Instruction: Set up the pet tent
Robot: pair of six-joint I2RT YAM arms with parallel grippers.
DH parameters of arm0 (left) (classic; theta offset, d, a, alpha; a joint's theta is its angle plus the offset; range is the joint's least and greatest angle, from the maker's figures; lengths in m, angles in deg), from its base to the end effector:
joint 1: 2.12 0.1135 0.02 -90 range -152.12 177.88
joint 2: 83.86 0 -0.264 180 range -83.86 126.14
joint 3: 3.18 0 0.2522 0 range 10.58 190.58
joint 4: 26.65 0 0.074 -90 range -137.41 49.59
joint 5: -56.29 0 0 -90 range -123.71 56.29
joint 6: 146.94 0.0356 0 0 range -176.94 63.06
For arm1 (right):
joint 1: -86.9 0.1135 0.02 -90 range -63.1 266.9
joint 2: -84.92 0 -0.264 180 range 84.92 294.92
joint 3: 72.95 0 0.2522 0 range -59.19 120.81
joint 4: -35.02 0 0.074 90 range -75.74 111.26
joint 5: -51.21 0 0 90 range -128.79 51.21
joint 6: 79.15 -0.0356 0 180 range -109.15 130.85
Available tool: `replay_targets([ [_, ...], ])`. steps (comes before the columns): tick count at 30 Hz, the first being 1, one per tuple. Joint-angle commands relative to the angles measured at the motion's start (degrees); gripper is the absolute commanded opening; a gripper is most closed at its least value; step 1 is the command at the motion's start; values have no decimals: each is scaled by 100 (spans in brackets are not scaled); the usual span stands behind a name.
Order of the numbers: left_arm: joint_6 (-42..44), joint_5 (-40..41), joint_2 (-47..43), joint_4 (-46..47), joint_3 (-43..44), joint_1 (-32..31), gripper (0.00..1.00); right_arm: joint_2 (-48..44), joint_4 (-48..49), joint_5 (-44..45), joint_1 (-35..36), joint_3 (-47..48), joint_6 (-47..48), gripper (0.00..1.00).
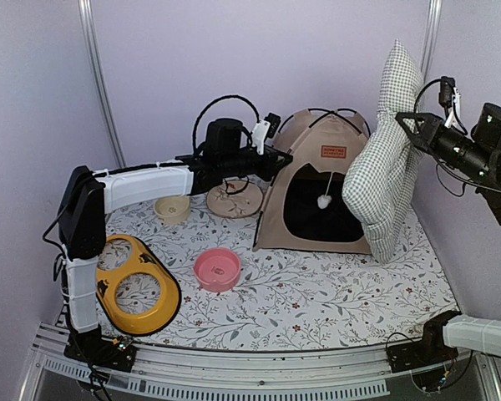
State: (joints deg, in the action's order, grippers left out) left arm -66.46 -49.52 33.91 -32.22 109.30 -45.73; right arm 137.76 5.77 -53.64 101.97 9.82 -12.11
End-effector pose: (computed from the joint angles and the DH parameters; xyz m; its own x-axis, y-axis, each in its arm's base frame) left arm 0.3557 -0.3522 0.3034 -0.2763 0.0435 -0.9601 0.8230 0.5265 -0.2131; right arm 0.1787 0.0576 0.4510 -0.1840 0.3409 -0.9219 -0.4637 0.7969 0.3873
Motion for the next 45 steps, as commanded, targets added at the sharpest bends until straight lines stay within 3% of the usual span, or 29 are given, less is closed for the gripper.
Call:
replay_targets([
  [1,-69,-19,-150,-22,-117,-52,0,162,709,-1241,414,396,305,0],
  [6,-59,-55,-170,-84,-163,-47,0,337,637,-1065,1240,601,825,0],
  [16,2,-297,-189,-180,-186,-36,0,670,693,-1531,1978,214,1102,0],
  [24,75,-703,-284,-310,-221,-26,0,1010,616,-1537,2004,-743,849,0],
  [36,183,-956,-435,-466,-281,-27,0,1535,830,-279,2000,-2344,200,0],
  [39,212,-968,-454,-481,-340,-33,0,1670,841,139,1866,-2502,-93,0],
  [45,263,-1037,-452,-493,-384,-33,0,2101,916,132,1515,-2493,-726,0],
])
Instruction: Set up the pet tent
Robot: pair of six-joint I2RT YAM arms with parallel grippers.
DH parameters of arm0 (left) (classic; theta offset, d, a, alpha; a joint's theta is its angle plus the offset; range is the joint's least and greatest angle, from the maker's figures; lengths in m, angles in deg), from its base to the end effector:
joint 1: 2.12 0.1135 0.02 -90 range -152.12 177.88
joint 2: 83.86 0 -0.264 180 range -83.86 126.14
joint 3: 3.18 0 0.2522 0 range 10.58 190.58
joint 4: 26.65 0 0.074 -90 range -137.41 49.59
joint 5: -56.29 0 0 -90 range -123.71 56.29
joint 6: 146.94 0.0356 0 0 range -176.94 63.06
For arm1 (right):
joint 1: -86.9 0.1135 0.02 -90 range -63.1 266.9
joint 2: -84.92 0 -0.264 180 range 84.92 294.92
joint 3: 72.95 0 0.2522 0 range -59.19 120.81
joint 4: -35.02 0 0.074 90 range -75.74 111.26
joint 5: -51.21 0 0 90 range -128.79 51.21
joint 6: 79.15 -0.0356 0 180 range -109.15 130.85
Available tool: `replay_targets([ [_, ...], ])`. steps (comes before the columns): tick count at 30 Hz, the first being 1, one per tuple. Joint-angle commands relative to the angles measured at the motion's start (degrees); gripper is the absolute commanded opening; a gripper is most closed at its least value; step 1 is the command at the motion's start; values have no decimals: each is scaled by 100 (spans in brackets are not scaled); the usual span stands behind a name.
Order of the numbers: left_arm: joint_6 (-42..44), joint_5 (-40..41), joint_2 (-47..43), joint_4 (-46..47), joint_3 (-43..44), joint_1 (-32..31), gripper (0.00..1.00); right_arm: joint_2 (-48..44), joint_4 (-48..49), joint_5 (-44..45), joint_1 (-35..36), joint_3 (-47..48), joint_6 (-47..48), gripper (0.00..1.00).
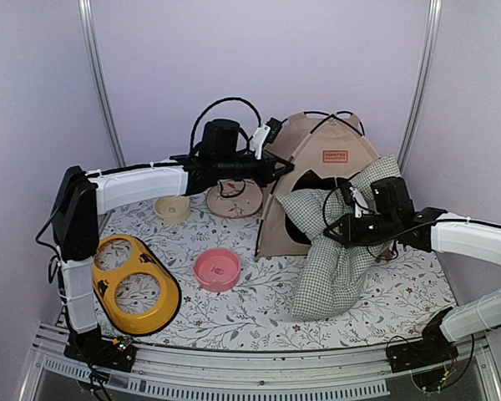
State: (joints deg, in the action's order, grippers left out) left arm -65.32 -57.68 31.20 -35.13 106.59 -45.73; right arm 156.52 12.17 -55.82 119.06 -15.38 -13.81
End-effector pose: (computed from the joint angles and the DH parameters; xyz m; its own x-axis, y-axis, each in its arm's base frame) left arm 0.3422 -0.3460 0.3040 -0.3040 0.1057 -0.9468 0.8811 0.4092 -0.2372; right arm 0.2211 0.1514 0.2380 -0.7568 -0.0046 -0.6536 -0.4308 0.7556 0.4935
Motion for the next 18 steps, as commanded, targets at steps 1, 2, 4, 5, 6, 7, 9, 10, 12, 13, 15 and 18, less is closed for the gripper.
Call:
replay_targets([
  [1,152,-216,-178,-203,-123,-36,0,280,269,413,-201,38,-603,0],
  [2,153,-210,-179,-209,-132,-37,0,321,218,559,-204,44,-707,0],
  [4,161,-213,-178,-237,-146,-33,0,365,120,896,-235,47,-894,0],
  [5,161,-220,-178,-238,-166,-34,0,387,129,981,-237,75,-954,0],
  [6,161,-222,-184,-238,-188,-34,0,428,130,1040,-237,130,-975,0],
  [7,161,-235,-178,-238,-200,-40,0,490,106,1087,-236,205,-1012,0],
  [9,161,-240,-379,-255,-205,-45,0,698,23,1161,-225,403,-1055,0],
  [10,157,-251,-381,-263,-205,-42,0,806,-22,1171,-205,521,-1030,0],
  [12,145,-272,-382,-258,-214,-49,0,1058,-71,1315,-77,734,-952,0],
  [13,137,-281,-380,-244,-221,-56,0,1174,-76,1328,-14,852,-926,0],
  [15,113,-305,-349,-221,-216,-64,0,1389,-49,1275,96,1072,-856,1],
  [18,60,-315,-292,-212,-176,-64,0,1589,-12,1164,235,1387,-712,16],
])
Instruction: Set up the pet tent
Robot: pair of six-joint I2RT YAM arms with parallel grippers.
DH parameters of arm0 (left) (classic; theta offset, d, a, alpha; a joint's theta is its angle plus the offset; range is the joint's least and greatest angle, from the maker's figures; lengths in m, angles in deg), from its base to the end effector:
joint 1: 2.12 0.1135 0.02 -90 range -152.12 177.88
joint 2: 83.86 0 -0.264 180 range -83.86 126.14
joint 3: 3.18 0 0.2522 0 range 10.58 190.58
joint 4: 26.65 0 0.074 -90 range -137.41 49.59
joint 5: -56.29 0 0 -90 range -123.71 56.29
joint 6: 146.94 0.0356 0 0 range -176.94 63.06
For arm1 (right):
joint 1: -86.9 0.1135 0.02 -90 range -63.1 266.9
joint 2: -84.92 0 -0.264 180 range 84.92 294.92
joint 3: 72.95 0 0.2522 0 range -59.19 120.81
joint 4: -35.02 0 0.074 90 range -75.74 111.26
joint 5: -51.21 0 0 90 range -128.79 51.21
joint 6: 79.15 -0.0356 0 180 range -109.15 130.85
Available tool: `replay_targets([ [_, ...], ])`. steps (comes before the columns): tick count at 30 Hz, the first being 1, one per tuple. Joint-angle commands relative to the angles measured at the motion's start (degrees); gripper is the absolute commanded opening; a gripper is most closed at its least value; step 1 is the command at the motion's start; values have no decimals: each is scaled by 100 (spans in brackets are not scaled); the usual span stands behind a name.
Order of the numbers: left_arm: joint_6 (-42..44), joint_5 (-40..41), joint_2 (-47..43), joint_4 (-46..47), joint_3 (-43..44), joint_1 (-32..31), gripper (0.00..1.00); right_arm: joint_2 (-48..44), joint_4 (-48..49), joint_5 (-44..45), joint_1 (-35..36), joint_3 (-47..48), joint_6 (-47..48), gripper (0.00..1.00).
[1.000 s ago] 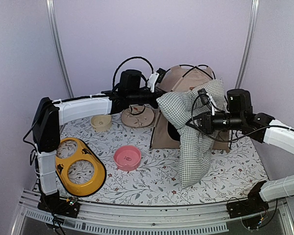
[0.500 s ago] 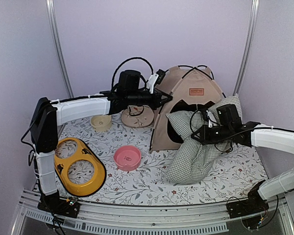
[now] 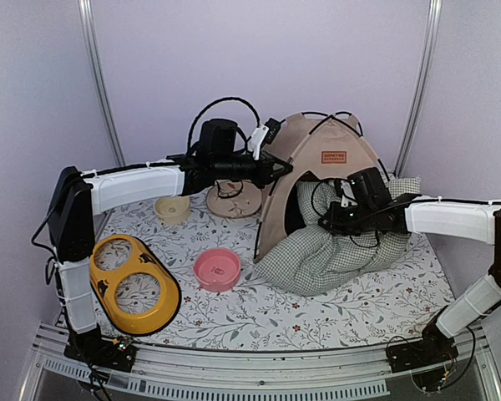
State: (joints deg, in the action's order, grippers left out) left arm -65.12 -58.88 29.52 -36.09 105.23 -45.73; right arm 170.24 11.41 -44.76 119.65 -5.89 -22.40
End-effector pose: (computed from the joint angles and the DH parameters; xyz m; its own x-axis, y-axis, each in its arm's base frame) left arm 0.3363 -0.3413 0.3075 -0.3096 0.1171 -0.9436 0.8875 0.3918 -0.2426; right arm 0.2667 0.1759 0.2246 -0.8002 0.1337 -0.5847 -0.1966 0.8625 0.4663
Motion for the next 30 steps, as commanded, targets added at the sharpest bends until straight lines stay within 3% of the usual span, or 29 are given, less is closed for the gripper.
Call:
replay_targets([
  [1,18,-182,-124,-115,-29,-60,0,215,61,20,203,519,200,25],
  [3,-19,-61,-123,-120,-18,-68,0,90,85,-45,249,583,273,44],
  [6,-50,237,92,-186,8,-66,0,-272,67,-67,280,552,364,64],
  [11,-132,603,146,-229,27,-67,0,-939,-336,151,276,579,464,83],
  [18,-167,731,176,-233,35,-61,0,-1906,-1258,702,281,741,513,92],
  [30,-148,690,145,-232,18,-61,0,-3567,-3222,2695,275,523,-143,94],
])
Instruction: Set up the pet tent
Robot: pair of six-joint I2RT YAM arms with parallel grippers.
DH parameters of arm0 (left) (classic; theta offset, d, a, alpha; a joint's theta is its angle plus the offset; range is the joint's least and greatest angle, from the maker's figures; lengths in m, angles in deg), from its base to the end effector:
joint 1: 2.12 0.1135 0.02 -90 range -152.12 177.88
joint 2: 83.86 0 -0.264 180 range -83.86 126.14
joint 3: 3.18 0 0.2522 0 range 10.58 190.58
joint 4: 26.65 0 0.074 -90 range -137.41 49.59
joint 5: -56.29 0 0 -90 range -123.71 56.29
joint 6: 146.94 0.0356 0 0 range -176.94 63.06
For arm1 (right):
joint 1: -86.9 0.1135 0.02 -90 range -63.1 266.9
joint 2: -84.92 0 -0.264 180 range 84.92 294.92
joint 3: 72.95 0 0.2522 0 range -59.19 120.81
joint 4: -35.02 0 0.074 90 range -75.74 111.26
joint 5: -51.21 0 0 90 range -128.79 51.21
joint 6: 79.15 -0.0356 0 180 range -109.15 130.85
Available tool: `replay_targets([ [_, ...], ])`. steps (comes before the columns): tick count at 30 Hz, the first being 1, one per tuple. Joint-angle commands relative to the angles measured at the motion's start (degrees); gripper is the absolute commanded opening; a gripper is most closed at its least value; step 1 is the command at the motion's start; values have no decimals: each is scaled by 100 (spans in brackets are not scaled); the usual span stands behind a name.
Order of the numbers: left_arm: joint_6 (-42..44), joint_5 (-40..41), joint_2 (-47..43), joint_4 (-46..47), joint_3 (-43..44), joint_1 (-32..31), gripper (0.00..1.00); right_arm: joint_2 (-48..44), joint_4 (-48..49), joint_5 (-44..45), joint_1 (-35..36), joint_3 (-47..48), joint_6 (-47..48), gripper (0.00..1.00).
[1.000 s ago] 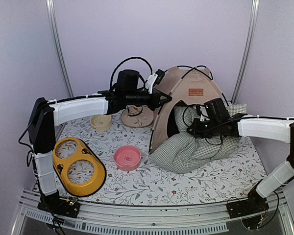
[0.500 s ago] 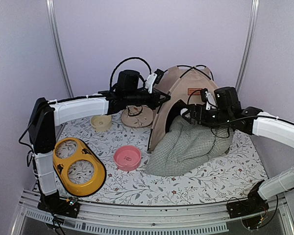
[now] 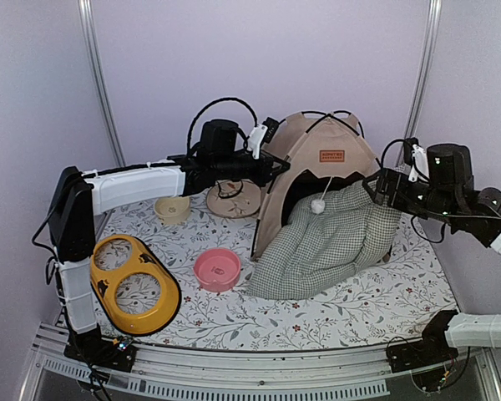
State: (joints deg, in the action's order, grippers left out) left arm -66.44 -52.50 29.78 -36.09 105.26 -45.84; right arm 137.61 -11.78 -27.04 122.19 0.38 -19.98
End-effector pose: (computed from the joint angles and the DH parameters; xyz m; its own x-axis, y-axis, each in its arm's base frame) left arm 0.3399 -0.3409 0.3053 -0.3253 0.0949 -0.9408 0.8373 0.4912 -0.2400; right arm 0.1623 0.1060 0.3644 -0.5224 0.2450 -0.8167 -0.1731 0.9074 0.3829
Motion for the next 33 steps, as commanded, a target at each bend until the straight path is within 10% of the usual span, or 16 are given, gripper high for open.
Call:
replay_targets([
  [1,-11,44,122,-230,16,-49,0,-394,-1008,1003,20,-169,-507,93],
  [13,27,-187,206,-282,153,-52,0,-67,-445,700,21,-863,-743,82],
  [22,84,-727,437,-299,477,-97,0,1382,304,-231,22,-20,-217,24],
  [33,-16,-595,387,-328,623,-217,0,3219,445,-22,-450,177,210,14],
])
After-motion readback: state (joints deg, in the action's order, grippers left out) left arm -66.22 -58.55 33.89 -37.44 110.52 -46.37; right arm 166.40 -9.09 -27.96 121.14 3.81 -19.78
